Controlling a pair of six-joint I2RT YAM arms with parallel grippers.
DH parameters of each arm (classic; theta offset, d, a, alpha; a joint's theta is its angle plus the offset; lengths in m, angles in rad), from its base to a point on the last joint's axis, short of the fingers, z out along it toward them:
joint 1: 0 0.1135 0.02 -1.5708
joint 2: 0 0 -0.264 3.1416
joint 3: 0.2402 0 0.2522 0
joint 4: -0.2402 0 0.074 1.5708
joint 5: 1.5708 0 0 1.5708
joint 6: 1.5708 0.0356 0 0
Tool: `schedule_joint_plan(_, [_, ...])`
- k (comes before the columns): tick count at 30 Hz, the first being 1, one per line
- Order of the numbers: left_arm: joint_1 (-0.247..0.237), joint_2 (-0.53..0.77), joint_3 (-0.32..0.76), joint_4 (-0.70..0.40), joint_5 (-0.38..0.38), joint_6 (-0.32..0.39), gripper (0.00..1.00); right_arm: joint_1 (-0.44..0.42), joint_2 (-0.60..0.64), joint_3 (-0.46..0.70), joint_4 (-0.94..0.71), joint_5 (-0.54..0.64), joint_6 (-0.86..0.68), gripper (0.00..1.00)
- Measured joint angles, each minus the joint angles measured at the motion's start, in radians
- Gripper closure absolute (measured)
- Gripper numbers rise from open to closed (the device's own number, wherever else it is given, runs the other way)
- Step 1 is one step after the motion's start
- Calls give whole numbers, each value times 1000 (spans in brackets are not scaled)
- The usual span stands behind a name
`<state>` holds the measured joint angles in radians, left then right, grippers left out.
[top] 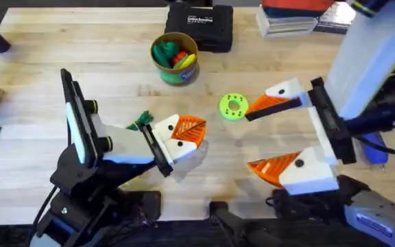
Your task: Pick up the gripper from the table and insert it into the empty holder that is missing its gripper. Then pick up a screw, insert it into the mounting hole, and use the screwdriver to tighten it. Finally, clean up the table by picking up the vegetable and placing it into the bucket.
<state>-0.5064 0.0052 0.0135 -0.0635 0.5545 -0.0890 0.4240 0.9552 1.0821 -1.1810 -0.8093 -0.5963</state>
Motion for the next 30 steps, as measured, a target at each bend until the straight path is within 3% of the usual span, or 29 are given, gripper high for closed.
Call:
schedule_joint_plan(6, [0, 0, 0, 0, 0, 0, 989, -7, 57, 0, 10, 0, 5, 8])
schedule_joint_plan(10, [0, 0, 0, 0, 0, 0, 989, -74, 102, 0, 62, 61, 82, 8])
schedule_joint_plan(20, [0, 0, 0, 0, 0, 0, 989, -516, 213, 0, 213, 451, 240, 7])
schedule_joint_plan(27, [0, 0, 0, 0, 0, 0, 989, -755, 277, 0, 314, 725, 217, 7])
schedule_joint_plan(30, [0, 0, 0, 0, 0, 0, 989, -864, 331, 0, 325, 817, 118, 7])
